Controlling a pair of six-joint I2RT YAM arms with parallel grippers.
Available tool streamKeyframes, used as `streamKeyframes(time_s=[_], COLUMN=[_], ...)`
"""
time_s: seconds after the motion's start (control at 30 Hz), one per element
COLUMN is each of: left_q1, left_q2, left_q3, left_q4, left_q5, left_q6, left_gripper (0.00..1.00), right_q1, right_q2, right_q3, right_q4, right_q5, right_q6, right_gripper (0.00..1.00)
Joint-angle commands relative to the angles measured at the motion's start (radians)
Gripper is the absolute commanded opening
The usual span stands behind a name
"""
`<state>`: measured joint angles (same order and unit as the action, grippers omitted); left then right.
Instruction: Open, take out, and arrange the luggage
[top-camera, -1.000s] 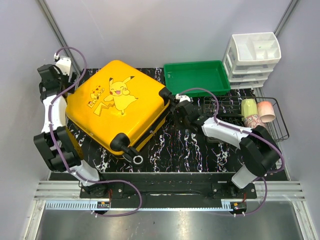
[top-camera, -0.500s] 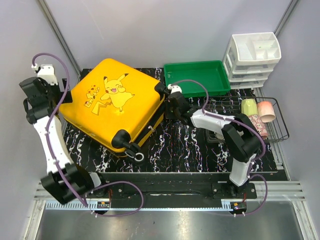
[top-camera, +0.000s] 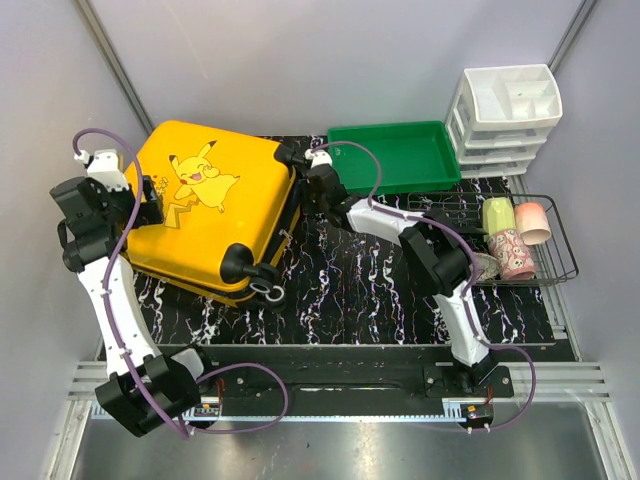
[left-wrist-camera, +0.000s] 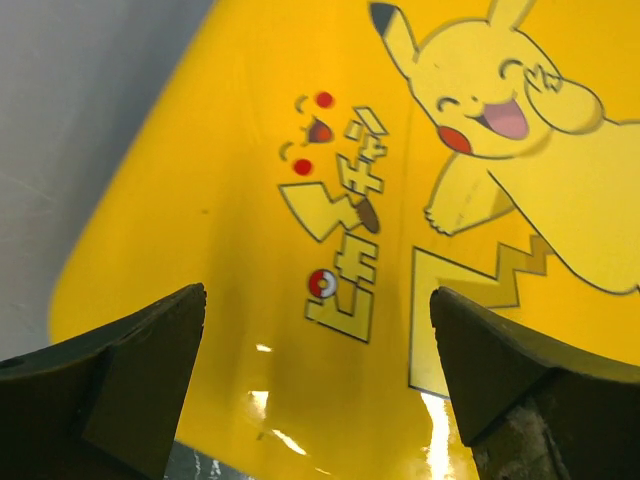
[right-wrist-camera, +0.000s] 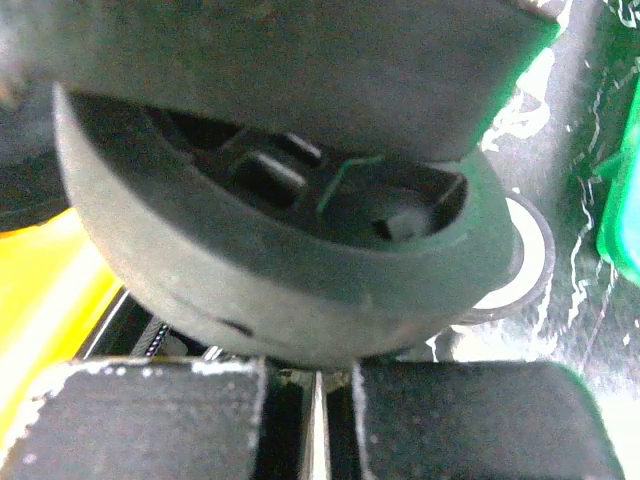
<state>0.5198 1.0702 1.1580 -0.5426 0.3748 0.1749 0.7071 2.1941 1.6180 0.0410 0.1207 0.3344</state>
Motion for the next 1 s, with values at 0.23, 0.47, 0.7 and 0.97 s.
streamKeyframes(time_s=[0.23,0.47,0.7,0.97], left_q1=[0.032,0.137,0.14,0.138], left_q2=[0.074,0.088,0.008,-0.036], left_q3=[0.136,0.247,0.212,0.181], left_q4=[-0.219,-0.513,-0.643,-0.861], left_q5=[0.211,0.406,0.452,0.549], left_q6=[0.047,0.285,0.406,0.598], left_gripper=[0.99,0.99,0.99,0.99], right_q1=[-0.052,-0.063,-0.028,0.017], right_q2=[0.125,-0.273,-0.591,-0.631], right_q3=[0.309,-0.03,-0.162,-0.311], right_q4=[0.155,0.001,-0.349,-0.27], right_q5=[-0.022,-0.337,-0.63,-0.564], right_q6=[-0.158,-0.255,-0.294,-0.465], right_gripper=[0.06,0.59,0.98,0.89])
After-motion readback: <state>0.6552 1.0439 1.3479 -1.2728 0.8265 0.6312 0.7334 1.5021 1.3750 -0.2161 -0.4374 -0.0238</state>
